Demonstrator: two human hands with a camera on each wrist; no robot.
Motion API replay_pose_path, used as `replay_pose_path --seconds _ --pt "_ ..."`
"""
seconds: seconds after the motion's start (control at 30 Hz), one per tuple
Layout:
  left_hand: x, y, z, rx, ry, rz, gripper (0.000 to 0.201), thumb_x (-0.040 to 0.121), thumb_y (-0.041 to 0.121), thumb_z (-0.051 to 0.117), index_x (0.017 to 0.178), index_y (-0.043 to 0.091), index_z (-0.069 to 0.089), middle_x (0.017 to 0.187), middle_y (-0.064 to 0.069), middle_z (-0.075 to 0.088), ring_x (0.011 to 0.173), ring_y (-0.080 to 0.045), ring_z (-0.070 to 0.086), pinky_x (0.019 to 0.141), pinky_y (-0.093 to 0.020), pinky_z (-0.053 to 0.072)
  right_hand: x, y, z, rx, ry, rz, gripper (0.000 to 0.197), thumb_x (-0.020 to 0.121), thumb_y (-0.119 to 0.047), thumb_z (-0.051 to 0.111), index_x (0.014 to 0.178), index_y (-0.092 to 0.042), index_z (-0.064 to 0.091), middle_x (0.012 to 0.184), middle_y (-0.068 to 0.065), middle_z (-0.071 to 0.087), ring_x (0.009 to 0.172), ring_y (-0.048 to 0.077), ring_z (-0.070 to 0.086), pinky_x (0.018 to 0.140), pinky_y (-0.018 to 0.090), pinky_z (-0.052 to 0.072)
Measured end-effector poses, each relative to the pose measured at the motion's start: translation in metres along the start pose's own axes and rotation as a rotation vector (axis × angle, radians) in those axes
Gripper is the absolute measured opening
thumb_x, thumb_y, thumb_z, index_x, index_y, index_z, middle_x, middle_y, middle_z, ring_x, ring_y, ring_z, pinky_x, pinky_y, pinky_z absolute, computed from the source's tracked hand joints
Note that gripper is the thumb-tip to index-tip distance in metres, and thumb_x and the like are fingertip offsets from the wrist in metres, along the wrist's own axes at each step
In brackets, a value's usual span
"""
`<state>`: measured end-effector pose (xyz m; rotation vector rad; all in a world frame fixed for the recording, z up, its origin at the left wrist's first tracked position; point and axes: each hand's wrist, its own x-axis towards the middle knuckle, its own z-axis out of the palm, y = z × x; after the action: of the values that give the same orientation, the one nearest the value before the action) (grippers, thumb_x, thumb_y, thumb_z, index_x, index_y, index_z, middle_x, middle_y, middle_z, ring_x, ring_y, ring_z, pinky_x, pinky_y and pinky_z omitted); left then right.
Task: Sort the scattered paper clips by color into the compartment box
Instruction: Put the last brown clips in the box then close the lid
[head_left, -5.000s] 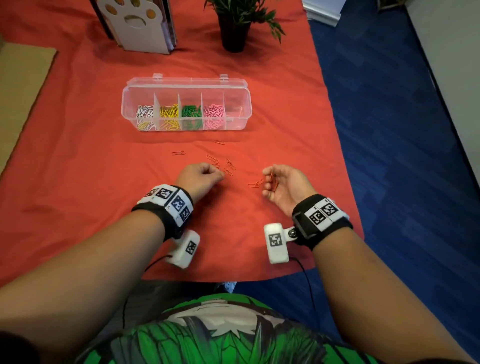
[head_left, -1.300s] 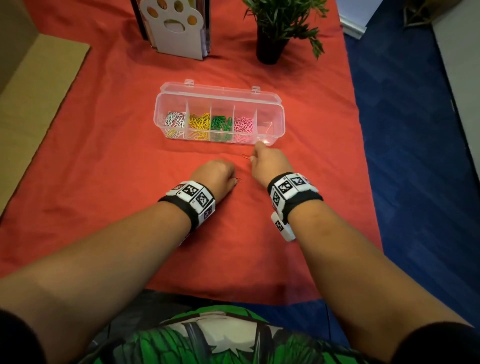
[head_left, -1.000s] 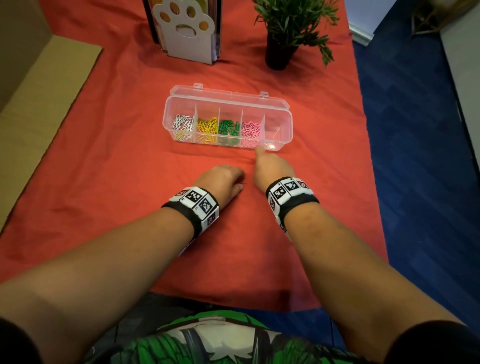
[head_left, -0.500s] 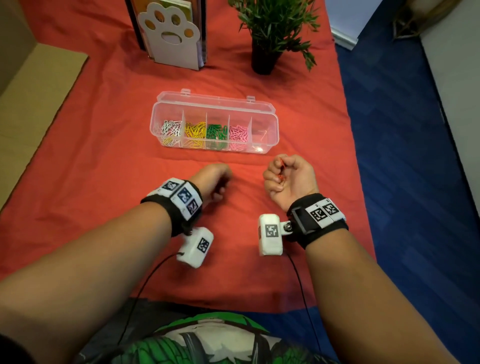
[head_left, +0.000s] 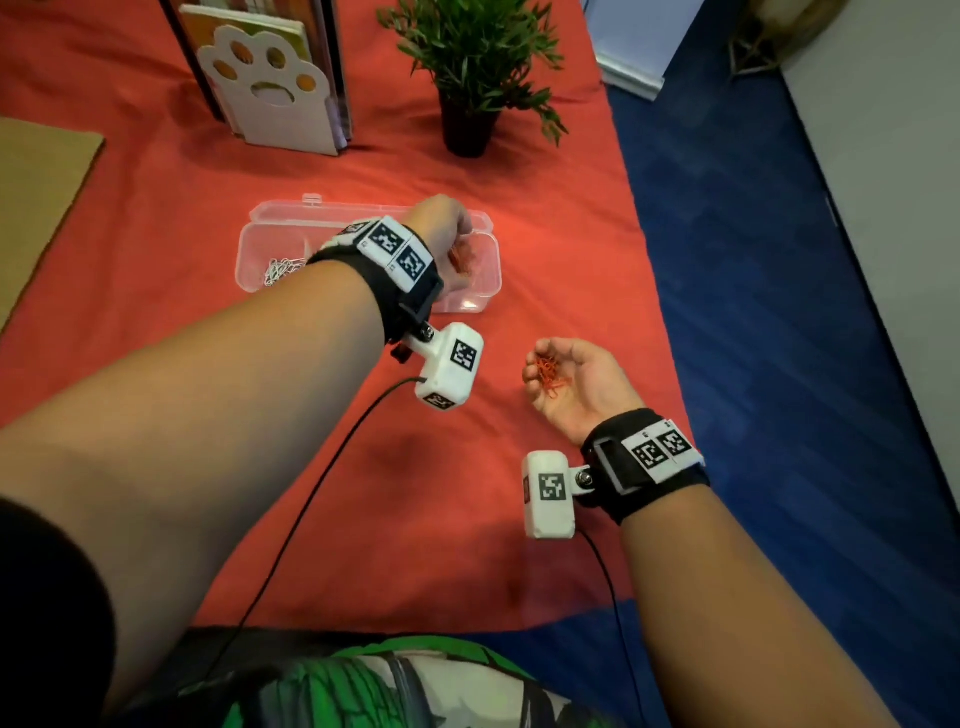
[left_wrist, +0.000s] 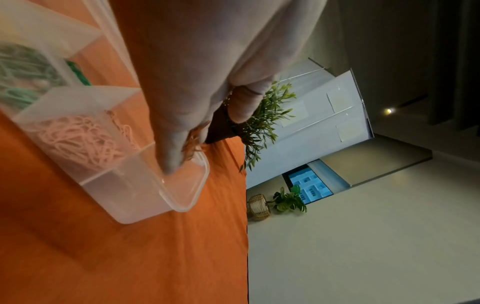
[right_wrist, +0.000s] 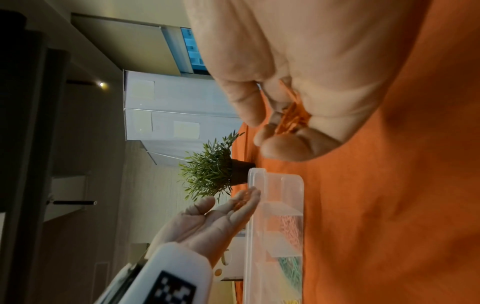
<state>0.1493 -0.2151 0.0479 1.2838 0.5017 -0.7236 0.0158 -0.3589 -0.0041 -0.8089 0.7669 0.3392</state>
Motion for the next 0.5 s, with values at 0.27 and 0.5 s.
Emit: replay_pose_path --seconds 0.27,0.5 --pt "0.004 -0.001 -0.020 0.415 0.262 0.325 0.017 0.084 0.009 0.050 0.093 0.012 0.064 0.096 -0.005 0.064 0.090 -0.025 0.058 0.085 -0.035 0.048 0.011 -0.014 0.022 -0.152 0.120 -0.137 0.021 0.093 -0.004 0.040 0.082 -0.006 0.058 0.072 0.006 0.051 0.060 0.014 0.048 0.044 0.019 0.047" --pt "-0.007 -0.020 -0.130 0.939 0.895 0.467 0.054 0.081 0.013 0.047 0.135 0.017 0.041 0.146 -0.013 0.034 0.134 -0.036 0.029 0.111 -0.042 0.027 0.044 -0.034 0.092 -0.647 0.119 -0.459 0.024 0.094 0.000 0.035 0.084 -0.012 0.052 0.075 0.002 0.049 0.057 0.009 0.045 0.055 0.021 0.043"
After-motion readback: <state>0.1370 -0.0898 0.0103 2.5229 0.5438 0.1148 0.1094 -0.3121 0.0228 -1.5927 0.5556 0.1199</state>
